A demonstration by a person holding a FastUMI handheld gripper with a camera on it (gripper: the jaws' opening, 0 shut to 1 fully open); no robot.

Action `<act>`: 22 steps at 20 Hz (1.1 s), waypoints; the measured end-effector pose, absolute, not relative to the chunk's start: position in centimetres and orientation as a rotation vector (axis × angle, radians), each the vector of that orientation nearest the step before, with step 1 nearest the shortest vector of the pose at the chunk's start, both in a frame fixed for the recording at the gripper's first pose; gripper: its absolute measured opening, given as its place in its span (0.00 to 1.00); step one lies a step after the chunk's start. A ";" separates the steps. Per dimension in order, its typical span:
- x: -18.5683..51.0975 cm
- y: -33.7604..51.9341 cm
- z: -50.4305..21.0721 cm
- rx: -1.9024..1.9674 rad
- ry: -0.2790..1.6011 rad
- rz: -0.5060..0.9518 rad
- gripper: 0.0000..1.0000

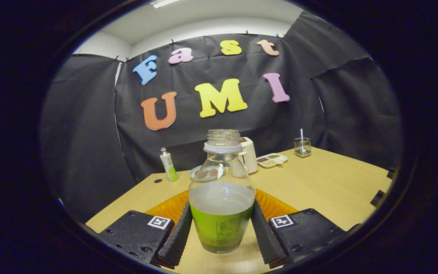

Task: Take the bottle from table, then pour the juice into the cup, finally place the bottle on the coaster

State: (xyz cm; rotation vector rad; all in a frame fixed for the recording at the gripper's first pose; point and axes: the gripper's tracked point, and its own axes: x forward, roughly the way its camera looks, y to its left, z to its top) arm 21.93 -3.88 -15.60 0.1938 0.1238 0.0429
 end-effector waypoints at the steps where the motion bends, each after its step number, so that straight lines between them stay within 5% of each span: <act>1: 22.7 -3.8 -15.6 0.170 0.124 0.029 0.81; 22: 39.0 -3.8 -18.7 0.011 0.126 -0.156 0.82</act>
